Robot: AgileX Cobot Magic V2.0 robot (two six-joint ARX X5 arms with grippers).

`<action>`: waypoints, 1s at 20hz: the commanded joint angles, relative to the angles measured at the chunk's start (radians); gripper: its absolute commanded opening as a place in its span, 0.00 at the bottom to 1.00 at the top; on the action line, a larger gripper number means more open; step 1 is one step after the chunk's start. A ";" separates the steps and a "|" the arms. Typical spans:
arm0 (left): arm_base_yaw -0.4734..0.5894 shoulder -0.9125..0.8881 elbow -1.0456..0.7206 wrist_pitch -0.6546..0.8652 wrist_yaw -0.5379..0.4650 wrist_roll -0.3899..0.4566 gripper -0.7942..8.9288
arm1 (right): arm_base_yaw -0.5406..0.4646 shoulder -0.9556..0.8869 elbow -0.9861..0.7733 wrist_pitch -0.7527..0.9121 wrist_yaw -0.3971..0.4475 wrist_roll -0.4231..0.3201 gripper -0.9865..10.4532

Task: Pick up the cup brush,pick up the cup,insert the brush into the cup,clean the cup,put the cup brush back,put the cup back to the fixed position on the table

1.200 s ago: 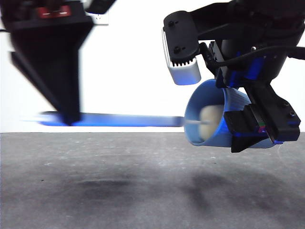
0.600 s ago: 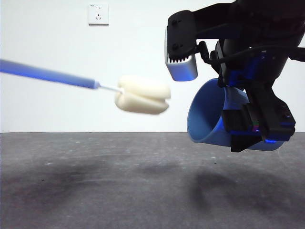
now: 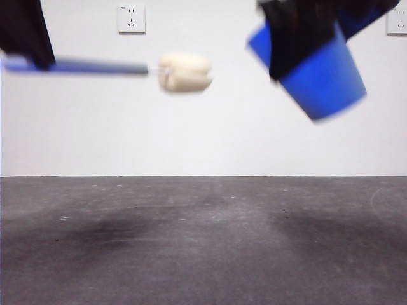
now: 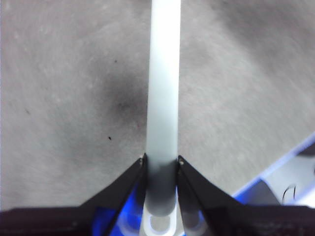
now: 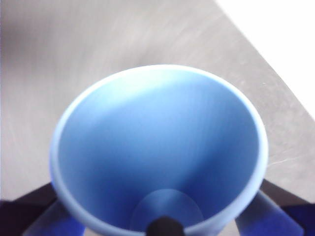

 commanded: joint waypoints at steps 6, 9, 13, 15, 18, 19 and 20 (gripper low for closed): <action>0.101 0.126 -0.286 0.478 0.040 -0.309 0.07 | 0.002 -0.268 0.003 -0.001 -0.031 0.262 0.08; 0.121 0.222 -0.286 0.607 0.018 -0.382 0.07 | 0.002 -0.314 0.003 -0.019 -0.033 0.270 0.08; 0.143 0.383 -0.286 0.727 0.023 -0.404 0.07 | 0.002 -0.322 0.003 -0.035 -0.082 0.277 0.08; 0.152 0.447 -0.286 0.757 0.031 -0.404 0.07 | 0.002 -0.322 0.003 -0.043 -0.083 0.277 0.08; 0.152 0.509 -0.286 0.812 0.027 -0.393 0.07 | 0.002 -0.322 0.003 -0.046 -0.083 0.277 0.08; 0.152 0.521 -0.286 0.824 0.026 -0.393 0.07 | 0.002 -0.322 0.003 -0.049 -0.083 0.277 0.08; 0.152 0.532 -0.286 0.834 0.021 -0.392 0.07 | 0.002 -0.322 0.003 -0.052 -0.083 0.277 0.08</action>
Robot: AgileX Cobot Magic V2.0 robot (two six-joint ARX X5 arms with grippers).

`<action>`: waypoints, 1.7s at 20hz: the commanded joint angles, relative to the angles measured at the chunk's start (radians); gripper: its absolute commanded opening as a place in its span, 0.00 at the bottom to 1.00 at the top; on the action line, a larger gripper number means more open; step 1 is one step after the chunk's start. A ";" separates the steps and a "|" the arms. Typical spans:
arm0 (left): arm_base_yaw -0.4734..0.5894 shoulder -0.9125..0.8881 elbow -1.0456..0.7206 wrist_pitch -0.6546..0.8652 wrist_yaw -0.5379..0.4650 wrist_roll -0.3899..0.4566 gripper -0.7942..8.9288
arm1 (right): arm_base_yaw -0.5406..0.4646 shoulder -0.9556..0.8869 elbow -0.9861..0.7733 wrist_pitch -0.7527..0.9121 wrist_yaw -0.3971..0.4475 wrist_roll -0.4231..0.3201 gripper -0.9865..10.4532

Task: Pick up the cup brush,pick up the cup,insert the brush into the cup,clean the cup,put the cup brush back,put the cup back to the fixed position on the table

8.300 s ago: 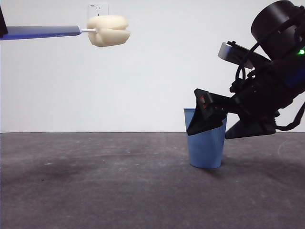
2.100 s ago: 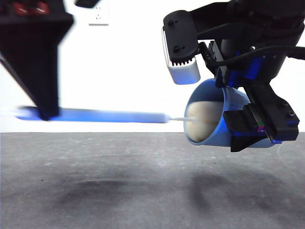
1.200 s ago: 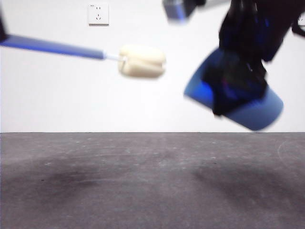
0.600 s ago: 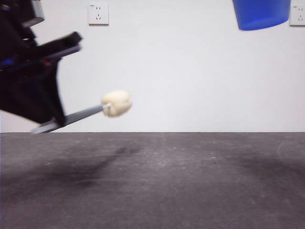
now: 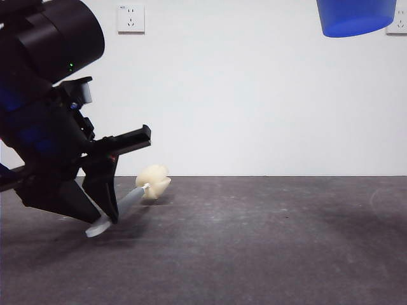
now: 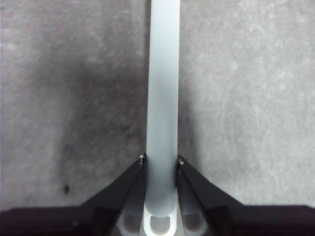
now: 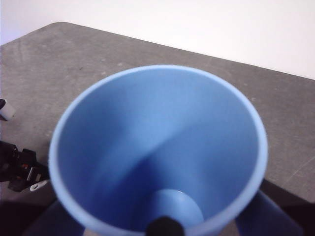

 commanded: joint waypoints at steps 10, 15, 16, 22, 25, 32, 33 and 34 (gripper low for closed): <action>0.002 0.070 -0.004 0.007 0.005 0.035 0.45 | 0.002 0.007 0.002 -0.002 -0.051 0.058 0.08; 0.001 0.050 -0.003 -0.011 0.121 0.050 0.50 | 0.002 0.032 0.001 0.000 -0.052 0.058 0.08; 0.000 0.034 -0.003 -0.020 0.130 0.055 0.50 | 0.002 0.046 0.000 0.008 -0.052 0.058 0.08; 0.000 -0.188 -0.003 -0.181 0.133 0.114 0.50 | -0.069 0.183 -0.052 0.195 -0.055 0.054 0.08; 0.000 -0.364 -0.003 -0.306 0.158 0.146 0.50 | -0.177 0.254 -0.134 0.382 -0.160 0.053 0.08; 0.000 -0.700 -0.003 -0.486 0.180 0.171 0.50 | -0.397 0.519 -0.196 0.705 -0.380 -0.017 0.08; 0.000 -0.723 -0.003 -0.505 0.180 0.173 0.50 | -0.421 0.567 -0.196 0.744 -0.397 -0.019 0.08; 0.000 -0.739 -0.003 -0.528 0.179 0.182 0.50 | -0.444 0.618 -0.196 0.789 -0.425 -0.036 0.08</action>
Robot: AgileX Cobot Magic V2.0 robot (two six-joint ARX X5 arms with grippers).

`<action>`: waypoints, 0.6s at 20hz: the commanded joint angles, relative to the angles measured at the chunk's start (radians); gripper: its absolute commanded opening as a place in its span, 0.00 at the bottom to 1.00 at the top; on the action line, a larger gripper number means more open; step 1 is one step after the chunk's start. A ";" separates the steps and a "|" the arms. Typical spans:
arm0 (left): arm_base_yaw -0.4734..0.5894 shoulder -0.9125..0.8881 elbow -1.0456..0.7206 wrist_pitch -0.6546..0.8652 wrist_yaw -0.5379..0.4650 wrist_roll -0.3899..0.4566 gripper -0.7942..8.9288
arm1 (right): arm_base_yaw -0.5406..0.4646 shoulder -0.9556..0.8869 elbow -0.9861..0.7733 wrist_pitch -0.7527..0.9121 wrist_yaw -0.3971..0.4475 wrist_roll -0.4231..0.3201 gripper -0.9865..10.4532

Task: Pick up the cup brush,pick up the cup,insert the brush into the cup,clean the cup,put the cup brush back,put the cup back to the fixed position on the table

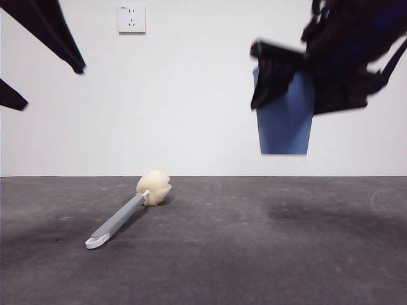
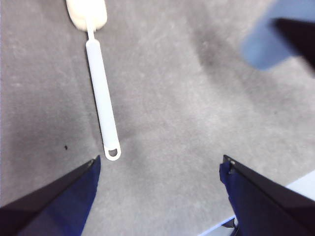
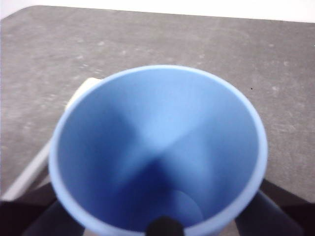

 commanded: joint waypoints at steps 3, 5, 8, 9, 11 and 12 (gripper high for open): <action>0.000 -0.026 -0.011 -0.078 -0.002 0.031 0.50 | -0.072 0.173 -0.012 0.165 -0.073 -0.054 0.08; 0.000 -0.026 -0.011 -0.085 -0.002 0.031 0.50 | -0.100 0.242 -0.012 0.217 -0.103 -0.073 0.08; 0.000 -0.026 -0.011 -0.072 -0.007 0.031 0.50 | -0.127 0.327 -0.012 0.292 -0.148 -0.093 0.08; 0.000 -0.026 -0.011 -0.071 -0.015 0.031 0.50 | -0.128 0.343 -0.012 0.308 -0.149 -0.101 0.08; 0.000 -0.026 -0.011 -0.072 -0.028 0.031 0.50 | -0.128 0.357 -0.012 0.316 -0.149 -0.131 0.08; 0.000 -0.026 -0.011 -0.071 -0.028 0.031 0.50 | -0.128 0.359 -0.012 0.314 -0.150 -0.142 0.08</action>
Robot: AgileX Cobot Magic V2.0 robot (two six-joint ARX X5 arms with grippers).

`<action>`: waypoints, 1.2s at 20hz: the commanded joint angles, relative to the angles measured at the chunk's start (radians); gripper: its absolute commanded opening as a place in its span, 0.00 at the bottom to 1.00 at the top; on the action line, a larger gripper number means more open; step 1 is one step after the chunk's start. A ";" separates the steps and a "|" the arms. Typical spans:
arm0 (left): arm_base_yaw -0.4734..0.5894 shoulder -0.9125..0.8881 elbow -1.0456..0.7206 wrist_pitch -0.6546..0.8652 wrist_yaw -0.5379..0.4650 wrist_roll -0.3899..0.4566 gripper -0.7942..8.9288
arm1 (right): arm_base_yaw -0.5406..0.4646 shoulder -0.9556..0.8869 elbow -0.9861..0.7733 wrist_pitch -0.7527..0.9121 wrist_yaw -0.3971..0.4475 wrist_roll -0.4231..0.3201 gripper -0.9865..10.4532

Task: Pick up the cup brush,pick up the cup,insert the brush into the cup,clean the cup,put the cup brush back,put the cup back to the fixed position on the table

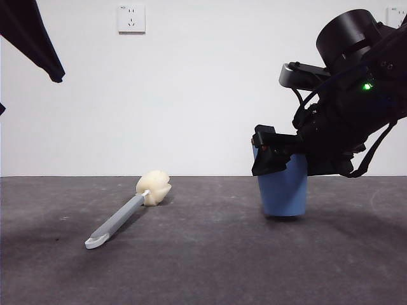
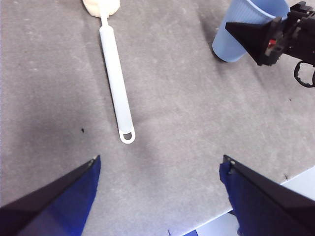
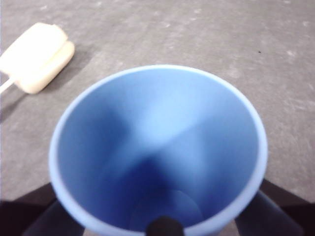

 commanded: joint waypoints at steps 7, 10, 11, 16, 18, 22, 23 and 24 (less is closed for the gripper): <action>0.000 -0.001 -0.011 0.005 -0.006 0.013 0.50 | -0.006 0.041 -0.009 -0.097 -0.004 -0.024 0.34; 0.000 -0.001 -0.011 0.005 -0.006 0.013 0.50 | -0.003 0.041 -0.009 -0.113 -0.005 -0.015 0.35; 0.000 -0.001 -0.011 0.005 -0.006 0.013 0.50 | -0.004 0.041 -0.009 -0.127 -0.005 -0.001 0.42; 0.000 -0.001 -0.011 0.005 -0.005 0.023 0.50 | -0.005 0.041 -0.009 -0.201 -0.004 0.007 0.53; 0.000 -0.001 -0.011 0.000 -0.005 0.032 0.50 | -0.005 0.040 -0.009 -0.204 -0.004 0.007 0.53; 0.000 -0.001 -0.011 -0.012 -0.005 0.035 0.50 | -0.003 0.024 -0.009 -0.249 -0.004 0.019 0.54; 0.000 -0.001 -0.011 -0.012 -0.005 0.035 0.50 | -0.003 0.014 -0.009 -0.271 -0.005 0.019 0.54; 0.000 -0.001 -0.011 -0.012 -0.005 0.035 0.50 | -0.003 -0.003 -0.009 -0.297 -0.004 0.018 0.54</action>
